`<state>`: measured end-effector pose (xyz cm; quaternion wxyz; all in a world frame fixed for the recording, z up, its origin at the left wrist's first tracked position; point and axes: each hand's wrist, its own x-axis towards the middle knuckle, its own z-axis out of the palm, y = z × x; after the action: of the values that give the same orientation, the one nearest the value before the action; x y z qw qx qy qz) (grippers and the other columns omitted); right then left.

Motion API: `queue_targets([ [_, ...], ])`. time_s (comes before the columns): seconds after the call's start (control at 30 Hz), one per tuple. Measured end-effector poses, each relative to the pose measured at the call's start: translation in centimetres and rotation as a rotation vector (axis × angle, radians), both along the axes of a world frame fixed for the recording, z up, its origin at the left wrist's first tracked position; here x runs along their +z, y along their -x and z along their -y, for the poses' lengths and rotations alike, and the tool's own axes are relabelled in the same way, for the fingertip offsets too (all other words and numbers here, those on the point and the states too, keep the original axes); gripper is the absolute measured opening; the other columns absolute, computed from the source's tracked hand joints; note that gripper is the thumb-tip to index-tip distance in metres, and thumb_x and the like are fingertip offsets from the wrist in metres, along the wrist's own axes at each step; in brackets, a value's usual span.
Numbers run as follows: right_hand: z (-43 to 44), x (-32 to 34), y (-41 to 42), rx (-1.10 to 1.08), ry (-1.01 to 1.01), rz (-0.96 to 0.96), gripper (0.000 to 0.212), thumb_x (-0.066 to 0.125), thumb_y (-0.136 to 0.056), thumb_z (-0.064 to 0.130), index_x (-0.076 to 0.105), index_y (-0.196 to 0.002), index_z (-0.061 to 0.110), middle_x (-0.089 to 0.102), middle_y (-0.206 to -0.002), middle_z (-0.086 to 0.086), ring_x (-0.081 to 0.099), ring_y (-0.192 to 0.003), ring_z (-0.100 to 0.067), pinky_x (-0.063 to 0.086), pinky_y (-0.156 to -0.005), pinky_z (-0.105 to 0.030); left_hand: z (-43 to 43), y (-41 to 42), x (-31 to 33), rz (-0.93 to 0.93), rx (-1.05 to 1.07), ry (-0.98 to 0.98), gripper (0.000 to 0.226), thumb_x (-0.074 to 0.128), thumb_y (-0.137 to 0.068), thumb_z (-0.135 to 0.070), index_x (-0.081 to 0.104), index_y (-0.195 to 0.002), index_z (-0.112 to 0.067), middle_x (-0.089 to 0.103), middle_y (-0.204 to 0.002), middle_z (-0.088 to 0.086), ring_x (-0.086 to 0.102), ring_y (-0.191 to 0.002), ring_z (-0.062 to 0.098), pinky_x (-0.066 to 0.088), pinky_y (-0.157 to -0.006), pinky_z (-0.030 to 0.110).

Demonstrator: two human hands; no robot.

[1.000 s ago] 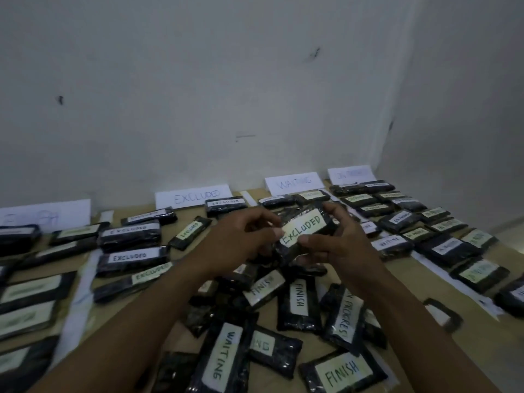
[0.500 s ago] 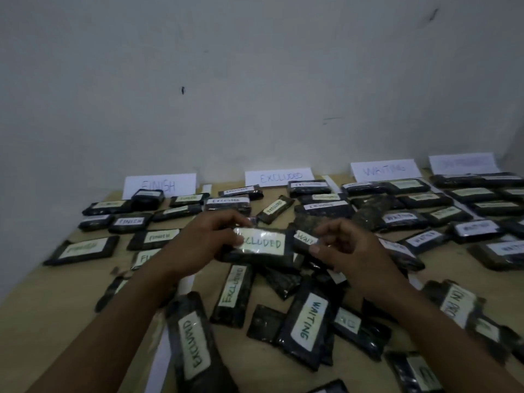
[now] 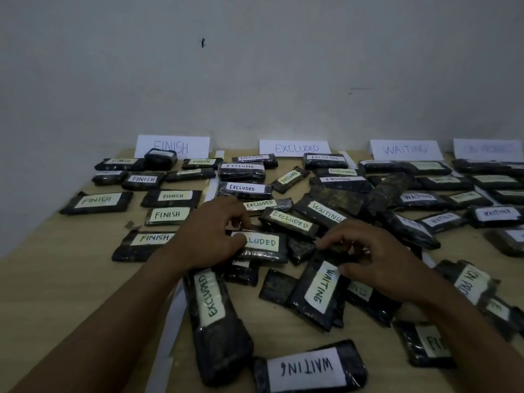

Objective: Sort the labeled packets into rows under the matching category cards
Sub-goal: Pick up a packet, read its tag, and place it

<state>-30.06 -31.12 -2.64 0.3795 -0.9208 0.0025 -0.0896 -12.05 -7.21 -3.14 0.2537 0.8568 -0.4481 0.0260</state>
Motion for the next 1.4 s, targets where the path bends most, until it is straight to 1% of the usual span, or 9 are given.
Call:
queue_targets([
  [0.23,-0.2,0.2,0.2,0.158,0.253,-0.129,0.07,0.058,-0.065,0.026,0.047,-0.13,0.046,0.037,-0.132,0.028,0.027,-0.128,0.002,0.03,-0.099,-0.019,0.3,0.2,-0.6,0.006,-0.033,0.022,0.024,0.05,-0.065,-0.04,0.061,-0.084,-0.031,0.052,-0.085,-0.016,0.049,-0.084,-0.001,0.043,-0.071,0.029],
  [0.37,-0.1,0.3,0.4,0.122,0.119,-0.109,0.057,0.066,-0.067,0.022,0.056,-0.119,0.044,0.04,-0.11,0.028,0.041,-0.115,0.002,0.045,-0.087,-0.018,0.4,0.5,-0.5,0.03,-0.046,0.048,0.019,0.053,-0.067,-0.039,0.059,-0.084,-0.034,0.052,-0.084,-0.014,0.049,-0.083,0.0,0.042,-0.069,0.027],
  [0.53,0.9,0.4,0.5,0.1,-0.322,-0.064,0.024,0.072,-0.068,0.002,0.061,-0.087,0.011,0.064,-0.085,0.008,0.065,-0.082,-0.004,0.051,-0.065,-0.023,0.7,0.9,-0.4,0.077,-0.063,0.074,0.013,0.055,-0.073,-0.041,0.058,-0.084,-0.036,0.05,-0.082,-0.015,0.047,-0.083,-0.001,0.039,-0.069,0.022],
  [0.73,1.7,0.3,0.1,-0.051,-0.619,0.141,0.034,0.081,-0.057,0.006,0.055,-0.079,0.01,0.066,-0.08,-0.007,0.07,-0.081,-0.023,0.055,-0.059,-0.027,1.0,1.6,-0.3,0.118,-0.1,0.127,0.017,0.055,-0.075,-0.039,0.062,-0.084,-0.028,0.051,-0.082,-0.017,0.048,-0.081,0.0,0.04,-0.069,0.02],
  [0.83,1.7,0.0,-0.1,-0.052,-0.744,0.138,0.06,0.095,-0.043,0.019,0.055,-0.088,0.014,0.068,-0.092,-0.013,0.069,-0.09,-0.034,0.058,-0.065,-0.035,1.2,1.9,-0.3,0.133,-0.098,0.136,0.02,0.054,-0.075,-0.041,0.064,-0.085,-0.028,0.055,-0.085,-0.016,0.051,-0.084,0.001,0.044,-0.071,0.023],
  [0.93,1.2,0.4,-0.2,-0.072,-0.811,0.122,0.082,0.086,-0.051,-0.007,0.052,-0.121,0.019,0.07,-0.111,-0.005,0.068,-0.098,-0.027,0.058,-0.072,-0.038,1.2,2.1,-0.3,0.143,-0.11,0.132,0.019,0.054,-0.076,-0.041,0.064,-0.085,-0.029,0.056,-0.085,-0.016,0.052,-0.086,0.002,0.044,-0.073,0.023],
  [1.1,0.5,0.8,-0.1,-0.155,-0.838,0.076,0.05,0.057,-0.079,-0.015,0.065,-0.107,0.026,0.074,-0.101,-0.005,0.07,-0.093,-0.025,0.058,-0.079,-0.041,1.4,2.6,-0.1,0.153,-0.13,0.138,0.015,0.054,-0.077,-0.04,0.063,-0.084,-0.029,0.053,-0.082,-0.019,0.05,-0.083,-0.002,0.038,-0.073,0.011],
  [1.27,0.7,0.8,-0.2,-0.273,-0.877,0.12,0.029,0.06,-0.08,-0.011,0.064,-0.101,0.009,0.075,-0.086,-0.007,0.07,-0.068,-0.016,0.051,-0.051,-0.023,1.9,3.5,-0.1,0.162,-0.195,0.139,0.009,0.056,-0.08,-0.037,0.062,-0.084,-0.032,0.05,-0.081,-0.022,0.048,-0.082,-0.004,0.035,-0.074,0.011],
  [1.4,0.9,1.7,0.1,-0.273,-0.886,0.166,0.053,0.071,-0.068,-0.014,0.053,-0.112,0.01,0.071,-0.088,-0.015,0.07,-0.07,-0.028,0.052,-0.045,-0.03,1.8,4.3,0.1,0.132,-0.241,0.168,0.008,0.055,-0.082,-0.039,0.061,-0.087,-0.036,0.051,-0.085,-0.024,0.049,-0.086,-0.005,0.037,-0.077,0.013],
])
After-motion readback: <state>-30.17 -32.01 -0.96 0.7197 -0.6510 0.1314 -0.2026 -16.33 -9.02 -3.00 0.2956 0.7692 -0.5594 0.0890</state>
